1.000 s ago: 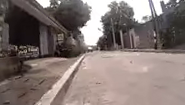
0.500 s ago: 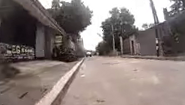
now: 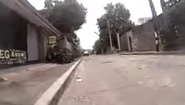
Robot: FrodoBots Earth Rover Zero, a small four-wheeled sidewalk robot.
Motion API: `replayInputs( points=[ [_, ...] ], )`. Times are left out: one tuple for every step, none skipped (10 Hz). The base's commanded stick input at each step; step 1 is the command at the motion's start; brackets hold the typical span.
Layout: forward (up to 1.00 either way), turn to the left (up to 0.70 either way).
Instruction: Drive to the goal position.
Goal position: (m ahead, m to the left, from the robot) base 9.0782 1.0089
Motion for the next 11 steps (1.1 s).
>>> replayInputs(
  points=[
    [1.0,0.0],
    [1.0,0.0],
    [1.0,0.0],
    [1.0,0.0],
    [1.0,0.0],
    [1.0,0.0],
    [1.0,0.0],
    [1.0,0.0],
    [1.0,0.0],
    [1.0,0.0],
    [1.0,0.0]
  ],
)
